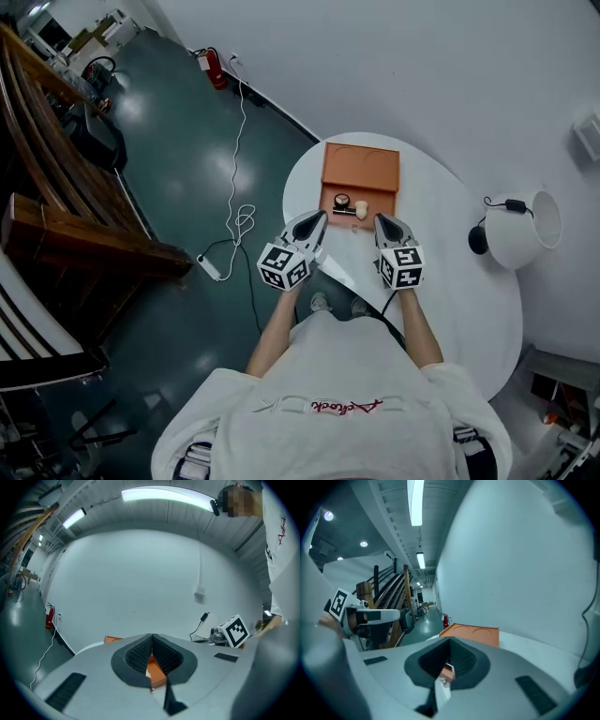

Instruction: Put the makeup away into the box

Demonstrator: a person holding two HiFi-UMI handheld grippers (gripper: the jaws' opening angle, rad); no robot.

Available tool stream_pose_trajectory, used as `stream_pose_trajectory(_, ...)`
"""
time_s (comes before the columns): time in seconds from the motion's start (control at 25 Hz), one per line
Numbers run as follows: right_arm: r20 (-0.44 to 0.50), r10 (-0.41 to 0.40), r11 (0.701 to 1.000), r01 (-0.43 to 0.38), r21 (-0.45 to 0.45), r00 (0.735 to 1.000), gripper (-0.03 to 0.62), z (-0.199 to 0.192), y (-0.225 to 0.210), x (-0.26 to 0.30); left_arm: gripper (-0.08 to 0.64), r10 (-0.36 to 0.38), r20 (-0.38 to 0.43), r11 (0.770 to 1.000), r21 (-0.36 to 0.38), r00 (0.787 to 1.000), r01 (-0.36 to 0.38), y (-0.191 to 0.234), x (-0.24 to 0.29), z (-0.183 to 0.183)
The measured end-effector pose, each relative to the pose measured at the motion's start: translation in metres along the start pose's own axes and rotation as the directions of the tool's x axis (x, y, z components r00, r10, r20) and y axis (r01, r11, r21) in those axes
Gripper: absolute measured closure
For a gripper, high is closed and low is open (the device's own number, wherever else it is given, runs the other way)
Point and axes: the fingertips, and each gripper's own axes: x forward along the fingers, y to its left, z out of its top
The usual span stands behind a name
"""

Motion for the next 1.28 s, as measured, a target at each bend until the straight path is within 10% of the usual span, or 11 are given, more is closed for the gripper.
stream_pose_trajectory(1.28,0.073,-0.008,1.000,0.010,-0.029,0.997,0.572,-0.028,0.039,-0.102,0.551,0.023,-0.009,1.000,0.015,1.000,-0.023,-0.074,-0.081,-0.041)
